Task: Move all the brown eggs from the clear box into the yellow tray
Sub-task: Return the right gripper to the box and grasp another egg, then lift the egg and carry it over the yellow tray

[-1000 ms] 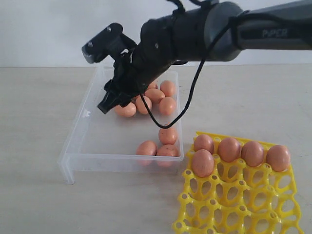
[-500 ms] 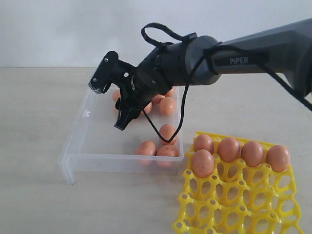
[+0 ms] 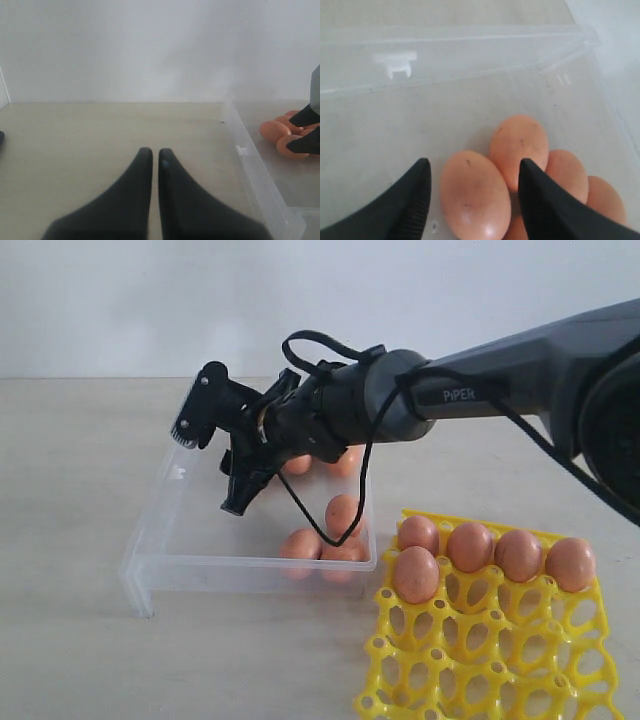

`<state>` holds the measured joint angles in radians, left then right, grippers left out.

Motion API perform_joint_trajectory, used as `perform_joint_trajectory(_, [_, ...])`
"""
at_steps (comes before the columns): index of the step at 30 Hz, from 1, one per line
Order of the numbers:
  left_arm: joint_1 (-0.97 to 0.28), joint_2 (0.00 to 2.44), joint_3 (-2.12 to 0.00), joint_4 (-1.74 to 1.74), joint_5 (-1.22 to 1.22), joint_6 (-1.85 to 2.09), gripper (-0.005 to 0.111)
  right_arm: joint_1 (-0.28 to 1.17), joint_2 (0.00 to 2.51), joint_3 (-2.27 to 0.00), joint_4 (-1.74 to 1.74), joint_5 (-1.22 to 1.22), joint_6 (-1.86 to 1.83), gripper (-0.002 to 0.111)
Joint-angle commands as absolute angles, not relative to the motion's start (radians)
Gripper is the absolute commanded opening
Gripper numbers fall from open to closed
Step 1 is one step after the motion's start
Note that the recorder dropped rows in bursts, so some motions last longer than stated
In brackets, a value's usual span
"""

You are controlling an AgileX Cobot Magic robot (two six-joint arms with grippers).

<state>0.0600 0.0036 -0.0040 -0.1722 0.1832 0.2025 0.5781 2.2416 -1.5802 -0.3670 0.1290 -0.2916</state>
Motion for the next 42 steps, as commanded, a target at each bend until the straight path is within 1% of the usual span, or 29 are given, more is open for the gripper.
perform_joint_trajectory(1, [0.059,0.0,0.0,-0.171,0.179,0.203,0.004,0.578,2.274,-1.582,-0.374,0.117,-0.3,0.047])
perform_joint_trajectory(20, [0.059,0.0,0.0,-0.171,0.179,0.203,0.004,0.528,2.312,-1.582,-0.38,0.184,-0.321,0.046])
perform_joint_trajectory(22, [0.059,0.0,0.0,-0.171,0.179,0.203,0.004,0.528,2.312,-1.582,-0.38,0.184,-0.321,0.04])
perform_joint_trajectory(27, [0.059,0.0,0.0,-0.171,0.179,0.203,0.004,0.528,2.311,-1.582,-0.357,0.186,-0.281,0.004])
perform_joint_trajectory(28, [0.059,0.0,0.0,-0.171,0.179,0.203,0.004,0.528,2.305,-1.582,-0.342,0.186,-0.25,0.0])
perform_joint_trajectory(36, [0.059,0.0,0.0,-0.171,0.179,0.203,0.004,0.53,2.192,-1.582,-0.18,0.271,0.03,0.0])
perform_joint_trajectory(42, [0.059,0.0,0.0,-0.171,0.179,0.203,0.004,0.53,2.122,-1.582,-0.037,0.333,0.044,0.0])
